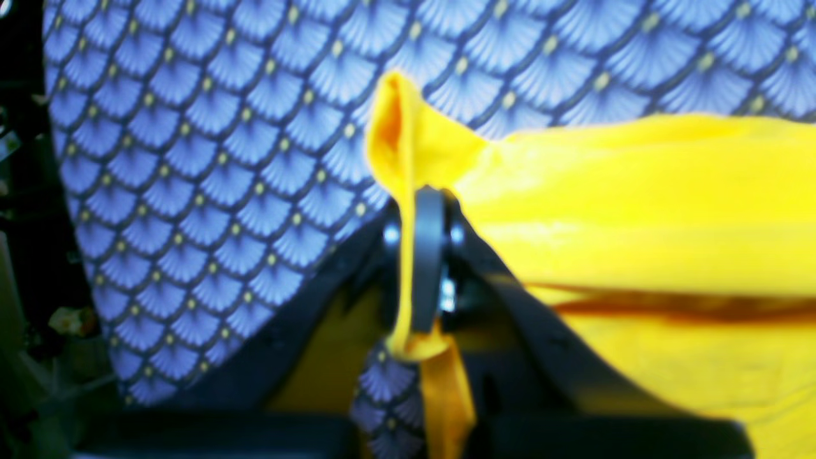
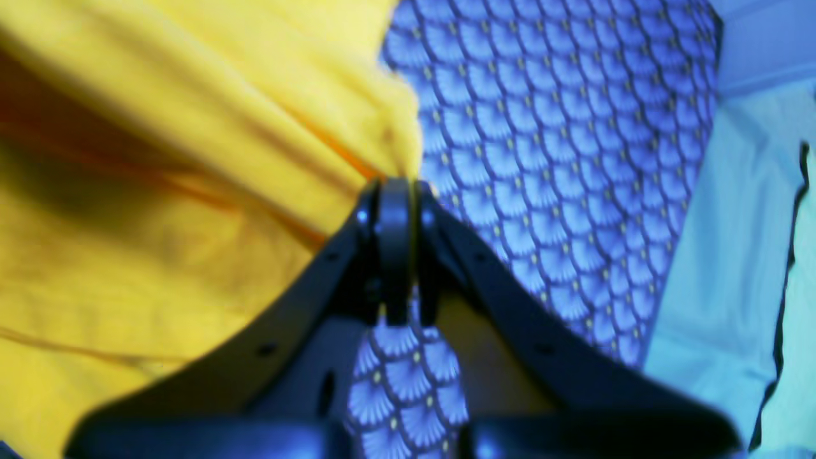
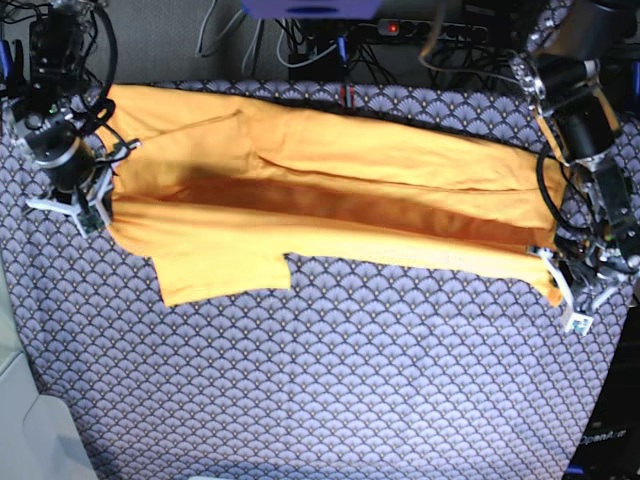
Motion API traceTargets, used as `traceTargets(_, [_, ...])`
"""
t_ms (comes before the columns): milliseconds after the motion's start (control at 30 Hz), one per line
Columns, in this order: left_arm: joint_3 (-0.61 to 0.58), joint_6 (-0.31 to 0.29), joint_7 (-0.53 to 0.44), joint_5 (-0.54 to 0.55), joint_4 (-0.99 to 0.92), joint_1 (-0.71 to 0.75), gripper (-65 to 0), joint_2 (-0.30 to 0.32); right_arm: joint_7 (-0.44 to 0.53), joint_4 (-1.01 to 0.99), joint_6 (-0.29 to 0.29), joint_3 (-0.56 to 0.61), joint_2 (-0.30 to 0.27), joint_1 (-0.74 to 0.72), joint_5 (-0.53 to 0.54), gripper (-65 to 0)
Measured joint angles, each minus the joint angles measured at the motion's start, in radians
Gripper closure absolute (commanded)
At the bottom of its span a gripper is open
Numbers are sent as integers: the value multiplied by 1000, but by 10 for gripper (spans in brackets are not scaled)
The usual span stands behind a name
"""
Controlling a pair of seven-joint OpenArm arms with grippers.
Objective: Fold the T-shirt properly
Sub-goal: 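Lift the hem side and fold it over toward the collar with both grippers, then lower the folded hem onto the shirt and open both grippers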
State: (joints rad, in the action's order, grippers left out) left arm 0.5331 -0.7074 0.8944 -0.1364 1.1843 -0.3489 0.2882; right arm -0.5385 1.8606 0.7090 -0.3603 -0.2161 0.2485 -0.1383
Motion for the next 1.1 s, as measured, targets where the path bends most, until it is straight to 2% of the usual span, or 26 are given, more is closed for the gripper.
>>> traceTargets(133, [-6,0,22,2,1,30,0,-3,5,1,0,-8,-1,8,1,0])
traceTargets(267, [-6,0,21,-2,1,42,0,-3,2,40,1,-8,0,77,5,0])
traceTargets(400, [-6,3,19,-3,1,48,0,-4,3,53,0,-10,-3,112,75,0])
traceTargets(633, [-6,3,18,-2,1,52,0,-2,3,53,0,-10,-2,159,76,0])
traceTargets(833, [-6,3,21,-5,0,91,0,10,81,53,0,-10,-2,247,83,0])
traceTargets(1100, [-7,3,18,-5,1,89,0,12,151,53,0,-41,40,288,74,0])
